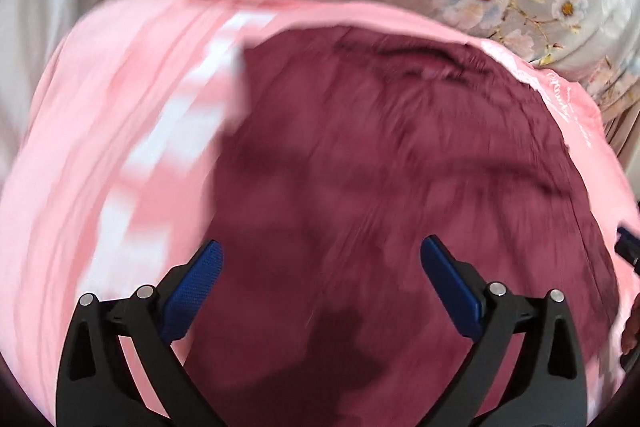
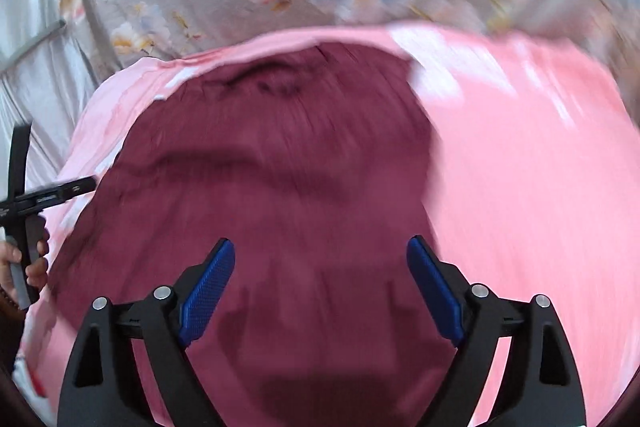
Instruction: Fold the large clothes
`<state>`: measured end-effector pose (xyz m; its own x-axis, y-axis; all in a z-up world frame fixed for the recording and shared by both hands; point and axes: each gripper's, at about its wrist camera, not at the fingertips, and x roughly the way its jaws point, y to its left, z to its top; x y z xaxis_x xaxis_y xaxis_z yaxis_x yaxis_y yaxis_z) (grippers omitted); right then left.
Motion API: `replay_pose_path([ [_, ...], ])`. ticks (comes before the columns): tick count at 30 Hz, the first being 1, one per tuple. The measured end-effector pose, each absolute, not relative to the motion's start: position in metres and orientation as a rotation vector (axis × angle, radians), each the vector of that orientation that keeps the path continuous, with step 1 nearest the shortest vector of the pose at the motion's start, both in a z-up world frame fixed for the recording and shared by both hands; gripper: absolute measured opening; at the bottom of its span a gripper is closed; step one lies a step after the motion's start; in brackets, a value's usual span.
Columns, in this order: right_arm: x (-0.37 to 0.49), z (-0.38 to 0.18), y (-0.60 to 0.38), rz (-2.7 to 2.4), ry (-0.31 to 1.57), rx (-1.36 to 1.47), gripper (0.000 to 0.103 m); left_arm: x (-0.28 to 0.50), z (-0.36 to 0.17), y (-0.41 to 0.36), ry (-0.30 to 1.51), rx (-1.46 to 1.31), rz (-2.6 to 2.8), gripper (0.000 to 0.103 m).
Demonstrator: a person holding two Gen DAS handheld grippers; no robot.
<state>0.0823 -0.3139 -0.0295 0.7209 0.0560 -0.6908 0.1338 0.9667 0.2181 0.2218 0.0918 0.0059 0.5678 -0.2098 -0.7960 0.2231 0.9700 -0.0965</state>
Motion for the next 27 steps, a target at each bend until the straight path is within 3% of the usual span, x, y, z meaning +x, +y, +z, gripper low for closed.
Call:
replay_pose_path([
  [4, -0.004, -0.07, -0.345, -0.124, 0.819, 0.484, 0.086, 0.168, -0.019, 0.162, 1.019, -0.192, -0.198, 0.097],
  [11, -0.032, -0.091, -0.349, -0.144, 0.744, 0.652, 0.087, 0.125, -0.033, 0.166, 1.009, -0.322, -0.21, 0.096],
  [13, -0.027, -0.093, -0.342, -0.163, 0.734, 0.65, 0.089, 0.123, -0.033, 0.159, 1.011, -0.324, -0.208, 0.085],
  [14, -0.023, -0.093, -0.339, -0.167, 0.728, 0.645, 0.084, 0.123, -0.032, 0.153, 1.009, -0.309, -0.203, 0.078],
  [16, -0.018, -0.094, -0.336, -0.132, 0.723, 0.663, 0.063, 0.125, -0.031, 0.148, 1.013, -0.283, -0.19, 0.054],
  [17, -0.015, -0.095, -0.336, -0.119, 0.731, 0.678, 0.045, 0.125, -0.03, 0.146, 1.015, -0.283, -0.193, 0.048],
  [18, -0.01, -0.096, -0.335, -0.12, 0.748, 0.692, 0.023, 0.125, -0.028, 0.146, 1.018, -0.302, -0.201, 0.036],
  [20, -0.009, -0.094, -0.333, -0.101, 0.743, 0.717, 0.011, 0.119, -0.019, 0.149, 1.003, -0.329, -0.215, 0.026],
  [22, -0.022, -0.082, -0.332, -0.08, 0.691, 0.723, 0.007, 0.109, -0.005, 0.152, 0.965, -0.325, -0.221, 0.011],
  [27, -0.08, -0.031, -0.318, -0.025, 0.535, 0.641, 0.004, 0.057, 0.05, 0.173, 0.852, -0.354, -0.295, 0.007],
])
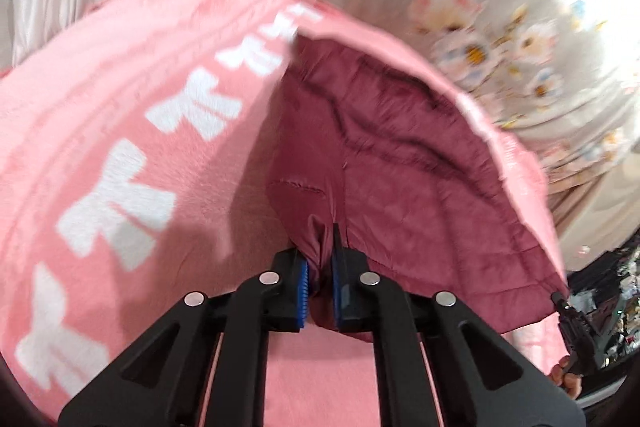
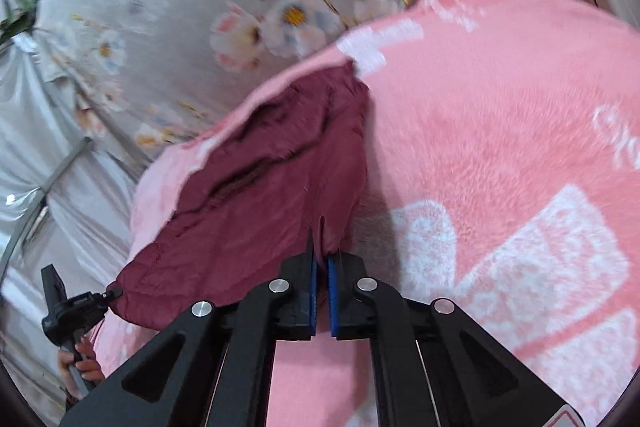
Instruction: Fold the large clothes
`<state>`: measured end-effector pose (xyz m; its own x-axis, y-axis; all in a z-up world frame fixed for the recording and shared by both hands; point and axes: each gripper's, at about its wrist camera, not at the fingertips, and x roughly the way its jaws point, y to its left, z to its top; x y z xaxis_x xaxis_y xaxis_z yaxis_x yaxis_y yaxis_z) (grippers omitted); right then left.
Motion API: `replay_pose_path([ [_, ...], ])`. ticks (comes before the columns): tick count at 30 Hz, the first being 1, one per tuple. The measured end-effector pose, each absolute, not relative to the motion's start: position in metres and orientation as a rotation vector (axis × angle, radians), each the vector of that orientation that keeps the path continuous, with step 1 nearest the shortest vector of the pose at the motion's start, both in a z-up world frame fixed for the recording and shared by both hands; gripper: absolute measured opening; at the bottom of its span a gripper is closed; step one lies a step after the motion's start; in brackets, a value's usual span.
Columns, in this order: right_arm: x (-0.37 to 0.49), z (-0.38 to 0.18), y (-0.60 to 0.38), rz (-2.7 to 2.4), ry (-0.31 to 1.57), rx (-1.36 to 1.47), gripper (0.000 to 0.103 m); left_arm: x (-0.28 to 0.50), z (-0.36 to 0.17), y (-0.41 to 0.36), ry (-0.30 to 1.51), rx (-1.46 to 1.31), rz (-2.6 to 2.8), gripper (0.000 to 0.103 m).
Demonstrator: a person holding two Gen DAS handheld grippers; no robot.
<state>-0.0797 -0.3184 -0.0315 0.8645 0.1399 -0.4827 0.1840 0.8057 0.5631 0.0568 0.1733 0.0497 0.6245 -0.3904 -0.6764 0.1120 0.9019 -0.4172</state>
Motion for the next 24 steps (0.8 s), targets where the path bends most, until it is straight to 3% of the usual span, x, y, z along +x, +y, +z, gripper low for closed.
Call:
replay_pose_path([
  [8, -0.21, 0.061, -0.292, 0.032, 0.37, 0.517, 0.004, -0.059, 0.137, 0.221, 0.703, -0.379, -0.358, 0.006],
  [12, -0.219, 0.1, -0.293, 0.049, 0.281, 0.505, 0.004, -0.065, 0.178, 0.226, 0.595, -0.391, -0.348, 0.006],
  [17, -0.142, 0.131, -0.306, 0.014, 0.26, 0.512, 0.004, 0.007, 0.199, 0.193, 0.553, -0.309, -0.256, 0.007],
  [24, 0.026, 0.098, -0.345, -0.146, 0.426, 0.59, 0.004, 0.159, 0.148, 0.143, 0.683, -0.146, -0.055, 0.007],
])
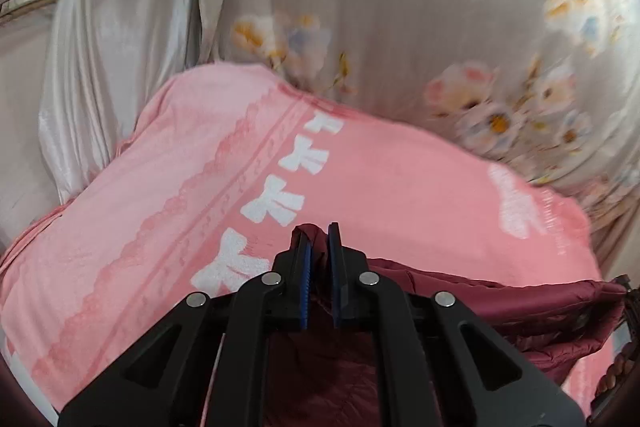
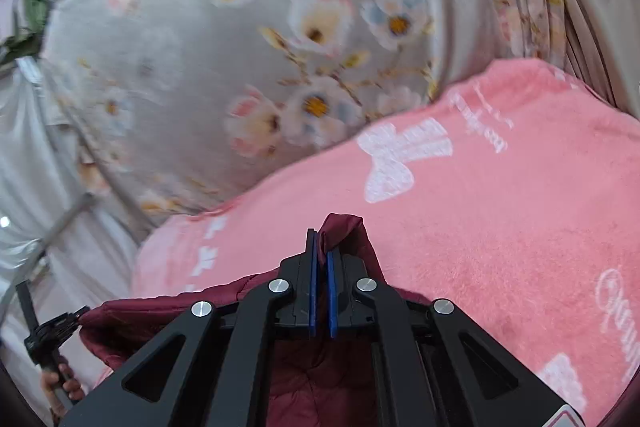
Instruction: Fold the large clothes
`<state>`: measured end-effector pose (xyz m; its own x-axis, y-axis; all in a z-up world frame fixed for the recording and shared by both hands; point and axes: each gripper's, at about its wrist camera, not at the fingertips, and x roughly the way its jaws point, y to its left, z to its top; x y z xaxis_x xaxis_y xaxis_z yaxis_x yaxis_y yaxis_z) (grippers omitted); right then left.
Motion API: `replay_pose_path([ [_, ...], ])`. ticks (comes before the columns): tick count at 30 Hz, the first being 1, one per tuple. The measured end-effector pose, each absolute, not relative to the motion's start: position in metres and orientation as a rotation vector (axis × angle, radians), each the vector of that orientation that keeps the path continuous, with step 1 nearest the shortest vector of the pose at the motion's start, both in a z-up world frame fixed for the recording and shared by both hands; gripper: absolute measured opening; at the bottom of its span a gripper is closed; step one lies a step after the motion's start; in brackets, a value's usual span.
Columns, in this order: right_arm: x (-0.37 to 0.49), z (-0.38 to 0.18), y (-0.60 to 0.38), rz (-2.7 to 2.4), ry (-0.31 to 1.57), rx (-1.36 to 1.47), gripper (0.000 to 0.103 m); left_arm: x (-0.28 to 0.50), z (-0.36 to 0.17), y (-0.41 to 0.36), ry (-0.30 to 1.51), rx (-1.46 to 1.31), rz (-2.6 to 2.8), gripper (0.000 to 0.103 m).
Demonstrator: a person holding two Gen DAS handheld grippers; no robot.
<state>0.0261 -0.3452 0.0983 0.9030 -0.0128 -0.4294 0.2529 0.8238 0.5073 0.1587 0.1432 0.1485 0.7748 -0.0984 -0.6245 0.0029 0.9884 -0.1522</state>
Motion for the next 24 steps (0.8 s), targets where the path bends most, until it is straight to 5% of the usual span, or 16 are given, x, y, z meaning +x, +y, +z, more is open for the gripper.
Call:
replay_pose_path([
  [13, 0.144, -0.026, -0.355, -0.312, 0.693, 0.574, 0.004, 0.284, 0.002, 0.113, 0.926, -0.039, 0.076, 0.011],
  [14, 0.146, -0.031, -0.354, -0.314, 0.703, 0.573, 0.004, 0.288, -0.008, 0.115, 0.937, -0.038, 0.089, 0.014],
  [16, 0.151, -0.043, -0.354, -0.318, 0.725, 0.571, 0.004, 0.291, -0.022, 0.12, 0.94, -0.046, 0.112, 0.043],
  [18, 0.152, -0.052, -0.353, -0.324, 0.735, 0.572, 0.004, 0.292, -0.036, 0.128, 0.921, -0.067, 0.116, 0.056],
  [24, 0.152, -0.059, -0.352, -0.314, 0.731, 0.593, 0.01, 0.293, -0.047, 0.135, 0.919, -0.131, 0.105, 0.063],
])
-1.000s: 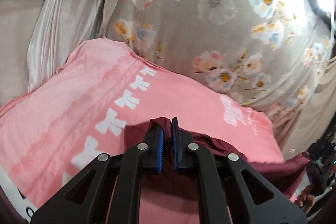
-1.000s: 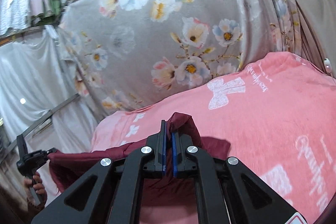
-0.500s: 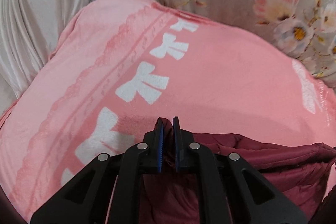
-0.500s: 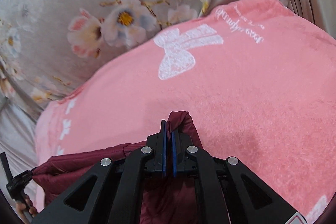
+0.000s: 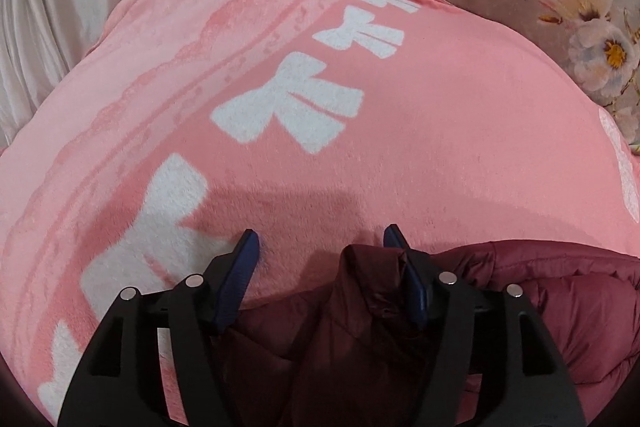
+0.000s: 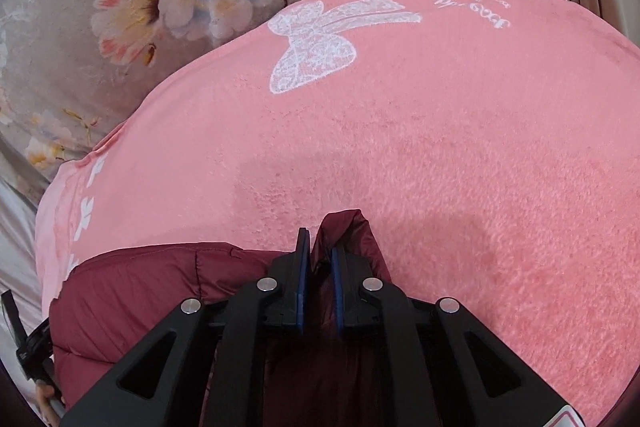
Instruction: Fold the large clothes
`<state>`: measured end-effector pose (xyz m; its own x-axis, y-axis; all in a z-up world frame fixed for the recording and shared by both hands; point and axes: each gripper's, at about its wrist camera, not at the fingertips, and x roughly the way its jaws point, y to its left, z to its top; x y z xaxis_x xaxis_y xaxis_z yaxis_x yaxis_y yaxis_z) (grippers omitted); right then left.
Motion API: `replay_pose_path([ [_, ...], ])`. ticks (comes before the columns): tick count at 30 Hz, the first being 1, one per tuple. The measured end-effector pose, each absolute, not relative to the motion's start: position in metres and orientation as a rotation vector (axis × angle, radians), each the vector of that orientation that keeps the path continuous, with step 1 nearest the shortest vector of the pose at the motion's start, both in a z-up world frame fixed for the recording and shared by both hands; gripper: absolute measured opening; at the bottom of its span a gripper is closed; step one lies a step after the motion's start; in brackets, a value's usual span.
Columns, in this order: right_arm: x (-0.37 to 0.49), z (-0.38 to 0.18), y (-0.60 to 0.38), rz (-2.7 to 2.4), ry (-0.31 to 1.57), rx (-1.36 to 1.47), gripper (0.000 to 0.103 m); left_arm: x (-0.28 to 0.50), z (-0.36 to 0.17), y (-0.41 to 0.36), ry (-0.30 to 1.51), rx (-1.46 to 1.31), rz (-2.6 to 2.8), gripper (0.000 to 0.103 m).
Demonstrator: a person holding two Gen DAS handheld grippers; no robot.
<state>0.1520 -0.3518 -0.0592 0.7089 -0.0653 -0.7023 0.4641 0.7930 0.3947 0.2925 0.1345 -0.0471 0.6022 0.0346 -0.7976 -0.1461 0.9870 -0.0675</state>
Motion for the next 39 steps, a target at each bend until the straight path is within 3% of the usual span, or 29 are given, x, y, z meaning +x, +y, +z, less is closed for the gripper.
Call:
replay_pose_path([
  [2, 0.141, -0.052, -0.361, -0.284, 0.678, 0.656, 0.018, 0.289, -0.04, 0.139, 0.913, -0.141, 0.107, 0.063],
  [3, 0.133, -0.045, -0.364, -0.292, 0.647, 0.682, 0.028, 0.285, -0.033, 0.141, 0.903, -0.144, 0.108, 0.063],
  [5, 0.104, -0.021, -0.366, -0.332, 0.546, 0.691, 0.038, 0.263, -0.006, 0.145, 0.836, -0.137, 0.085, 0.063],
  [9, 0.084, 0.03, -0.327, -0.232, 0.507, 0.502, 0.037, 0.229, 0.046, 0.116, 0.756, -0.089, -0.049, 0.063],
  [15, 0.128, 0.032, -0.212, -0.023, 0.677, 0.253, 0.016, 0.214, 0.04, 0.002, 0.865, 0.081, -0.322, 0.067],
  [24, 0.204, -0.01, -0.189, -0.011, 0.852, 0.229, 0.015, 0.253, -0.018, -0.043, 0.962, 0.134, -0.263, 0.067],
  [27, 0.218, -0.029, -0.199, -0.016, 0.891, 0.266, 0.014, 0.263, -0.024, -0.039, 0.956, 0.114, -0.25, 0.075],
  [33, 0.223, -0.047, -0.2, -0.023, 0.885, 0.278, 0.013, 0.269, -0.042, -0.041, 0.912, 0.102, -0.23, 0.083],
  [39, 0.219, -0.052, -0.195, -0.039, 0.856, 0.247, 0.013, 0.266, -0.048, -0.044, 0.879, 0.124, -0.212, 0.084],
])
